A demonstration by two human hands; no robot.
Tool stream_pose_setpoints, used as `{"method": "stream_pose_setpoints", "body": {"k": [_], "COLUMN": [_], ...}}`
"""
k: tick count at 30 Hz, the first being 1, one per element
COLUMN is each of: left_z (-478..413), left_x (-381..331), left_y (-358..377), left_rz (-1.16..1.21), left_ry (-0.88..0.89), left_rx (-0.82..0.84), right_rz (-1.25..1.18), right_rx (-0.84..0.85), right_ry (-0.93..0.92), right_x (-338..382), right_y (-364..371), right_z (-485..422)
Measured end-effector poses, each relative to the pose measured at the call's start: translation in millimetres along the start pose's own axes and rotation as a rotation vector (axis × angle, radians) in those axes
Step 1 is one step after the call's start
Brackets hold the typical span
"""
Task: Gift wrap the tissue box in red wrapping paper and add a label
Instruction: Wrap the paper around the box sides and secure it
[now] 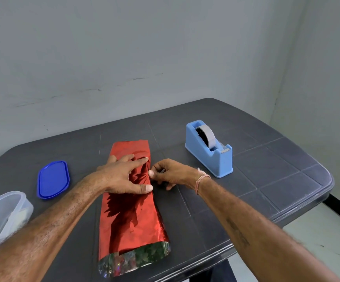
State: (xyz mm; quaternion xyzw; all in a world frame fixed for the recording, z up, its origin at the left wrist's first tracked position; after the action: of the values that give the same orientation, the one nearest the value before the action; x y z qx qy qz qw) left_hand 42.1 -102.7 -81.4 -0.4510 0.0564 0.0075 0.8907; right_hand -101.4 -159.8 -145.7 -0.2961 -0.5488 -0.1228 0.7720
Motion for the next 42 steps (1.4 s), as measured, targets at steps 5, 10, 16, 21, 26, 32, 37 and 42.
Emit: {"method": "stream_pose_setpoints", "body": {"k": [5,10,16,21,26,32,37,42], "left_z": [-1,-3,-5,0,-1,0,-2,-2], "left_x": [2,5,6,4,7,5,8,10], "left_y": [1,3,6,4,6,7,5,6], "left_rz": [-0.010,-0.015,0.071,0.118,0.118,0.098,0.077,0.103], "left_ry": [-0.003,0.002,0.029,0.041,0.048,0.038,0.030,0.005], "left_rx": [-0.004,-0.014,-0.017,-0.042,-0.068,-0.063,-0.070,-0.077], "right_rz": [0.049,0.075,0.241,-0.172,-0.452,-0.380,-0.414,-0.526], "right_rx": [-0.052,-0.145,-0.211,-0.273,-0.122,-0.205,-0.307,-0.219], "right_ry": [0.041,0.099,0.058,0.037,-0.018,0.055,0.096,0.030], "right_x": [-5,-7,-4,-12,-11,-7,-6,2], "right_y": [-4,-10,-7,-8,15,12,10,18], "right_z": [-4,-5,-7,6,15,7,7,23]}}
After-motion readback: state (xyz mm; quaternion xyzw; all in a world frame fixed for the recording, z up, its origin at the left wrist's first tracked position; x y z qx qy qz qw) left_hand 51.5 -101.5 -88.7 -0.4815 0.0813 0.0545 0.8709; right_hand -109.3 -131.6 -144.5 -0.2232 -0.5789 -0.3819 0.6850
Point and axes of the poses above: each hand's wrist, its own z-axis away from the middle knuckle, its own y-axis out of the palm, x = y × z, the point moved 7 cm from there along -z, towards the middle knuckle, and after that the axes turned 13 degrees about x, right-handed, at the moved point
